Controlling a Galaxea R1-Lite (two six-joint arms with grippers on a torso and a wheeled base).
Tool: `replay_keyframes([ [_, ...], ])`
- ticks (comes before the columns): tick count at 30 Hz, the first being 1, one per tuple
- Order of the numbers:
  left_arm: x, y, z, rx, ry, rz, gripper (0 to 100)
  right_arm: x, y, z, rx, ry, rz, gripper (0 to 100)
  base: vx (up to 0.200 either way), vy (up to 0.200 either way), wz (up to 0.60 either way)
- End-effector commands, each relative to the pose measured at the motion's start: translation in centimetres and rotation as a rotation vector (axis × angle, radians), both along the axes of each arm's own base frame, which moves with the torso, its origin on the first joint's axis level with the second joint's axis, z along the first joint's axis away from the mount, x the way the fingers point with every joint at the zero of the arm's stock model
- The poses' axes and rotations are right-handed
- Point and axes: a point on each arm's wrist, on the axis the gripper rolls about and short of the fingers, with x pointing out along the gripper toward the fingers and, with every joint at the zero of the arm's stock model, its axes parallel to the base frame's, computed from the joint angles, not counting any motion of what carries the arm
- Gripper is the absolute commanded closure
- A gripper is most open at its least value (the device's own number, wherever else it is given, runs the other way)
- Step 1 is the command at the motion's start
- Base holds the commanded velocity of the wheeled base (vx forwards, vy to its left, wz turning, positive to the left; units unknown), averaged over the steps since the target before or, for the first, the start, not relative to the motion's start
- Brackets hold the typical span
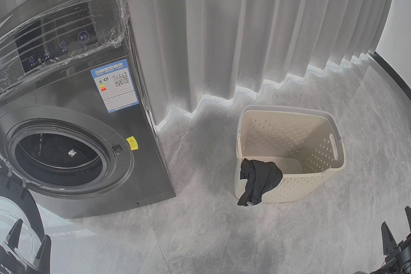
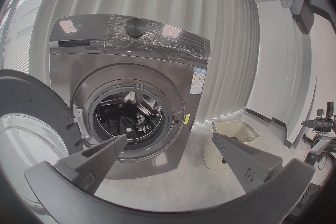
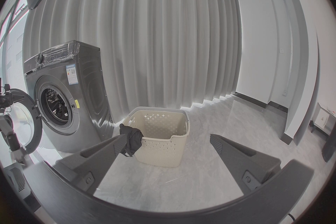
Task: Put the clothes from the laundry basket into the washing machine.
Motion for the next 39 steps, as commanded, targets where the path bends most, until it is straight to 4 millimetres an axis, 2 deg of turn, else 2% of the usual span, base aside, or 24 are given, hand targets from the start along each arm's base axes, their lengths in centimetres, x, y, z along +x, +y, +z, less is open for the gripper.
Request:
replay_keyframes([
  [1,0.03,0.0,-0.51,-0.002,0.004,0.0,0,0.01,0.0,-0.53,-0.001,0.002,0.0,0,0.0,0.0,0.0],
  [10,0.03,0.0,-0.51,-0.005,0.004,0.0,0,0.01,0.0,-0.53,-0.001,0.002,0.0,0,0.0,0.0,0.0],
  [16,0.03,0.0,-0.53,-0.003,0.006,0.0,0,0.01,0.01,-0.53,-0.002,0.002,0.006,0,0.0,0.0,-0.6],
  [35,0.03,0.0,-0.51,-0.003,0.004,0.0,0,0.01,0.01,-0.52,-0.001,0.0,0.006,0,0.0,0.0,0.0],
  [39,0.02,0.0,-0.49,-0.003,0.004,0.0,0,0.01,0.01,-0.52,-0.001,0.0,0.006,0,0.2,0.0,0.0],
])
